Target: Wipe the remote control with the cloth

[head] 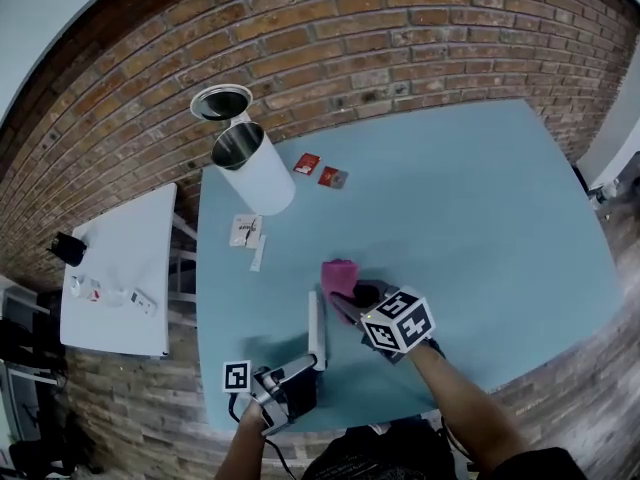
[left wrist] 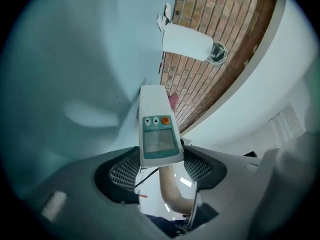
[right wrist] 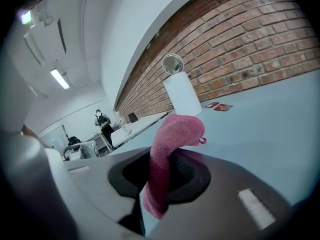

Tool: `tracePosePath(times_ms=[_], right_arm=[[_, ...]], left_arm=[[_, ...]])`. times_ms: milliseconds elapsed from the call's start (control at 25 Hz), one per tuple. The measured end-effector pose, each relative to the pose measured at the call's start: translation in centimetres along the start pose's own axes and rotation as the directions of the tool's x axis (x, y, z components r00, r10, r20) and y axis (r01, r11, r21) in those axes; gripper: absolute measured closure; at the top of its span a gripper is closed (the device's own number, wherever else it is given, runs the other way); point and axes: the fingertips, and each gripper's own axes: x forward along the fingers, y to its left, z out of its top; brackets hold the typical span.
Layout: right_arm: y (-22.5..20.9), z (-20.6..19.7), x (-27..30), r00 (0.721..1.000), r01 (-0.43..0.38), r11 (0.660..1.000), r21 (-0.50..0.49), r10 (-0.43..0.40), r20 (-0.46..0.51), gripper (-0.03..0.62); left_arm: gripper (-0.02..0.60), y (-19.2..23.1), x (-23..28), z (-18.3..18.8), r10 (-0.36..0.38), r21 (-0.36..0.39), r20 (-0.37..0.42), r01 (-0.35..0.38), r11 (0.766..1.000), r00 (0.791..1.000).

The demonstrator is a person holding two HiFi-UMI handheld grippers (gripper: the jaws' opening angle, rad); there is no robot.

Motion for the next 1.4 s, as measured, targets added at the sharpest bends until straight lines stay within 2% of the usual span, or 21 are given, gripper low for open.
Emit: tracePosePath(times_ms=[120,240,840,1400], right_arm=[[0.9,-0.4,2.1,0.998,-0.027,0.991,-0.135,0.019,-0.061,0.517],[1.0,-0.7,3.6,0.995,-0.042,0.98,-0.195,0.024,-0.095,0.517],[3.1,-1.7,2.9,0.995,-0.079,0.98,-0.183,0.067,-0.07,0.517],[8.0,-2.9,-0.8,0.993,-0.117,0.979,-0.166,0.117,-0.006,0.517]], left_arm=[[0.313,-0.2,-0.7,0.4,-0.062,-0.037,0.042,0.064,0.997,0.997],[0.313,-0.1,-1.4,1.1,-0.082,-0.043,0.074,0.086,0.995,0.994],[0.313,-0.4,-1.4,2.1,-0.12,-0.05,0.129,0.127,0.991,0.984],[0.313,-0.3,-0.7,2.7,-0.127,-0.033,0.177,0.134,0.99,0.976]])
